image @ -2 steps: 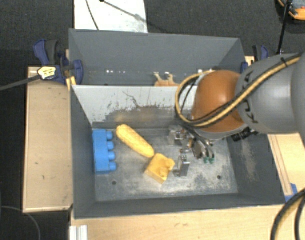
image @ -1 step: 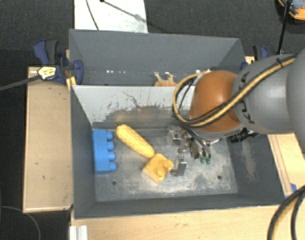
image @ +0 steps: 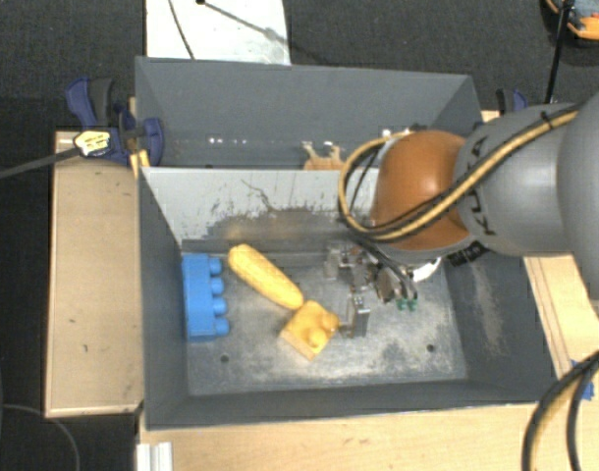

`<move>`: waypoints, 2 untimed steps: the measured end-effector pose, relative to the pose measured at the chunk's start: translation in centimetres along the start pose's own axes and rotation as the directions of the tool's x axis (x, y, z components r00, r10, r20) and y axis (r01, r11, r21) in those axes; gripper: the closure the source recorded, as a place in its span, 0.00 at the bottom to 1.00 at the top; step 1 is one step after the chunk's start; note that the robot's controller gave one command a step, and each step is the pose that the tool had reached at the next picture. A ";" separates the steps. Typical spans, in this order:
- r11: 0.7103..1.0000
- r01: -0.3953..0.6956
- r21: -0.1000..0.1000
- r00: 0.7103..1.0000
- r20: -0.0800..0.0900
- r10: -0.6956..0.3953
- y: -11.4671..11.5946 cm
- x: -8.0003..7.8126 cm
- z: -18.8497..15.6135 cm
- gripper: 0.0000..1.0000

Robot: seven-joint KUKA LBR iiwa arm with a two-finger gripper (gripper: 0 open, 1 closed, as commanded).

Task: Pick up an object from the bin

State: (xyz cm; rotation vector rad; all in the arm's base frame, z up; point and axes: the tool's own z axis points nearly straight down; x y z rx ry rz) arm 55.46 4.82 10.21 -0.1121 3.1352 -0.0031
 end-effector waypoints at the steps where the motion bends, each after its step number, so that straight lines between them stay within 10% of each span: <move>1: 0.991 0.130 -0.003 0.991 -0.001 -0.130 0.8 0.0 0.4 0.00; 2: 0.958 -0.286 -0.001 0.958 -0.005 0.286 1.9 -0.7 3.2 1.00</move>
Offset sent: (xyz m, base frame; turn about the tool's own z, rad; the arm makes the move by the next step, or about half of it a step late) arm 0.0057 0.0190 -0.0321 0.2904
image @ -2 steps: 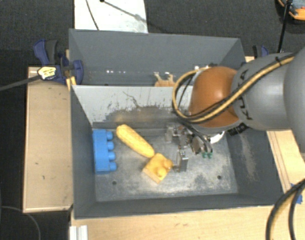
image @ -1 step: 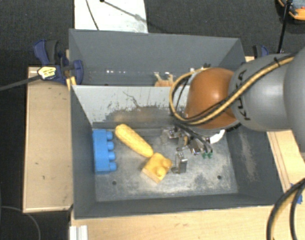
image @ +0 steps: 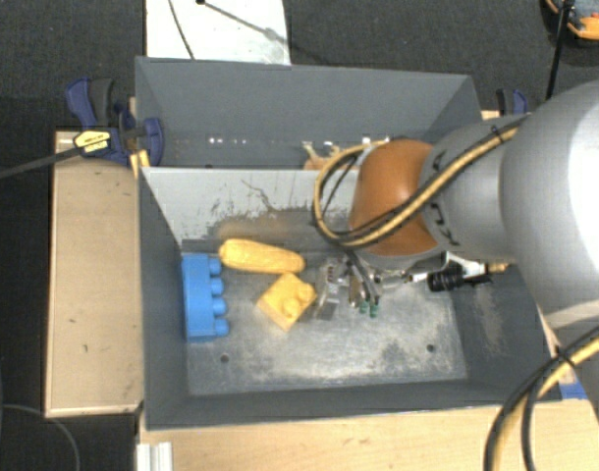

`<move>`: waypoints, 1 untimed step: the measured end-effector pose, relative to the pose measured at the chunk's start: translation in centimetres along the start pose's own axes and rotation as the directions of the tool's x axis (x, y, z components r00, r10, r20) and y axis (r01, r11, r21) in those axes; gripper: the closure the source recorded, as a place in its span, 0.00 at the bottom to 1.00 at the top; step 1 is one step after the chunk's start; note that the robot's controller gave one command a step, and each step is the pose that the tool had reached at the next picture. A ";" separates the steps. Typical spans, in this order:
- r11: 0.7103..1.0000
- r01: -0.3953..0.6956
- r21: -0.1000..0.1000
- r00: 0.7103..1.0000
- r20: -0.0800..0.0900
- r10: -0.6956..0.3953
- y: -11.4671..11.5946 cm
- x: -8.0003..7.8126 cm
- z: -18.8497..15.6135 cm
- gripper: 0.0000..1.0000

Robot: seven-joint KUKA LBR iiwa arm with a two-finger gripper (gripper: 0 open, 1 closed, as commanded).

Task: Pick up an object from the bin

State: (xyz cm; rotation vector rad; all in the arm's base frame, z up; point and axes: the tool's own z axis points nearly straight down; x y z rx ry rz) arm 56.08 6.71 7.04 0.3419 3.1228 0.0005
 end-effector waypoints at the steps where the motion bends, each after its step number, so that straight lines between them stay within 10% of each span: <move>1: 1.000 0.001 0.000 1.000 0.000 -0.001 0.0 0.0 0.0 0.00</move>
Offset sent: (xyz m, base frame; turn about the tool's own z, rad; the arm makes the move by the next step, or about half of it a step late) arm 0.0000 0.0000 0.0000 0.0000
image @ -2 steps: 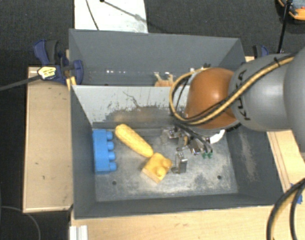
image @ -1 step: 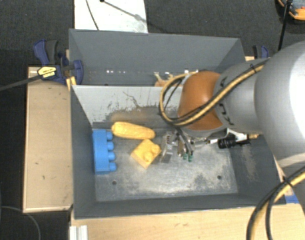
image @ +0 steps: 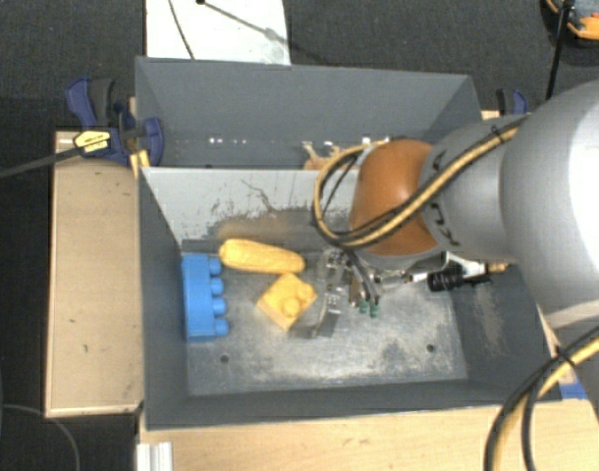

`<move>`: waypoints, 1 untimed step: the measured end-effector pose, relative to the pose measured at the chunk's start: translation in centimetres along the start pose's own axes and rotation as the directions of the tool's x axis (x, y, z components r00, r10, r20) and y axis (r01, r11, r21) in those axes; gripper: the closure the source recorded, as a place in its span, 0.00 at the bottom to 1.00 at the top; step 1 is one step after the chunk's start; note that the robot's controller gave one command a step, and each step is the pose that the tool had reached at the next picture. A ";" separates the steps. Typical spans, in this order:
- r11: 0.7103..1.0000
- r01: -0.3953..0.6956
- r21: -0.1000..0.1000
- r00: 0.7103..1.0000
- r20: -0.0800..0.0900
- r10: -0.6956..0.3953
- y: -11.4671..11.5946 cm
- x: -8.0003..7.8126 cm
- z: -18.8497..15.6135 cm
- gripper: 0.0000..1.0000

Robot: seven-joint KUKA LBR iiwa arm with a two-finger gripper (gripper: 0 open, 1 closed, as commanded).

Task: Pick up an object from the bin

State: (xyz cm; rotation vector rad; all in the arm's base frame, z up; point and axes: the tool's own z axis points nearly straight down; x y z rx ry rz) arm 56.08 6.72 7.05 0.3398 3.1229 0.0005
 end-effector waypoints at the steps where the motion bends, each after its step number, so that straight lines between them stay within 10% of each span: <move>1: 1.000 0.000 0.000 1.000 0.000 0.000 0.0 0.0 0.0 0.00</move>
Offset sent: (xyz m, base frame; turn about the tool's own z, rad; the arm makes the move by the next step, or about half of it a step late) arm -0.0068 0.0696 0.0385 -0.1344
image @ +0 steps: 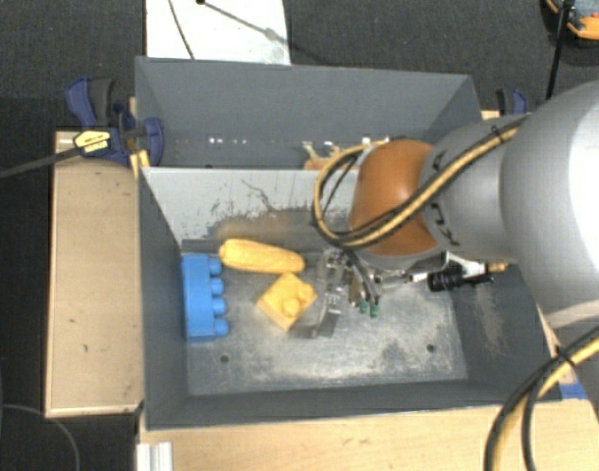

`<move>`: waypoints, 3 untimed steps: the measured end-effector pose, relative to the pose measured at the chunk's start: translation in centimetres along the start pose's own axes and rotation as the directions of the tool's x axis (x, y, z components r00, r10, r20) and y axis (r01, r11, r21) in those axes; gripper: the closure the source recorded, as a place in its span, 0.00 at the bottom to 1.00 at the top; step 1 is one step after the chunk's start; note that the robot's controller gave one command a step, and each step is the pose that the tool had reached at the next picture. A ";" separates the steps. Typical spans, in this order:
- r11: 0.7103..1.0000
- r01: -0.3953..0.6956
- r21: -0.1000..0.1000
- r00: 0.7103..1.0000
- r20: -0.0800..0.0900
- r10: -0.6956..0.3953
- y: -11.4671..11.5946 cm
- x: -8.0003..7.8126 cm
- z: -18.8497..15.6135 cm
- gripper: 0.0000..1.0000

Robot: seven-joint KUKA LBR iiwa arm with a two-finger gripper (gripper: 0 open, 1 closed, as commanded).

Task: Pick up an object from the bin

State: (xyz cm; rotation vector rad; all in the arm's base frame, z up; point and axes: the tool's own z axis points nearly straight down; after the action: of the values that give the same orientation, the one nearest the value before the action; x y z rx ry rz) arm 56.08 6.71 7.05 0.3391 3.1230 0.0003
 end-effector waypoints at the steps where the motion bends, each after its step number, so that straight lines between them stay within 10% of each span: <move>1: 0.997 0.072 0.001 0.997 0.001 -0.072 3.4 1.1 -2.1 0.00; 2: 1.000 0.015 -0.004 1.000 0.002 -0.015 5.4 -0.1 -3.1 0.00; 3: 0.979 0.203 0.002 0.979 0.006 -0.203 7.8 -0.8 -0.5 1.00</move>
Offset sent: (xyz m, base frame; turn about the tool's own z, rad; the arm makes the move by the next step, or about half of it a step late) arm 0.0204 0.0468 0.0323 0.0261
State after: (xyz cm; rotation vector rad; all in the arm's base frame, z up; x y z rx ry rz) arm 58.51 14.17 7.59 0.0185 3.1350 -0.0023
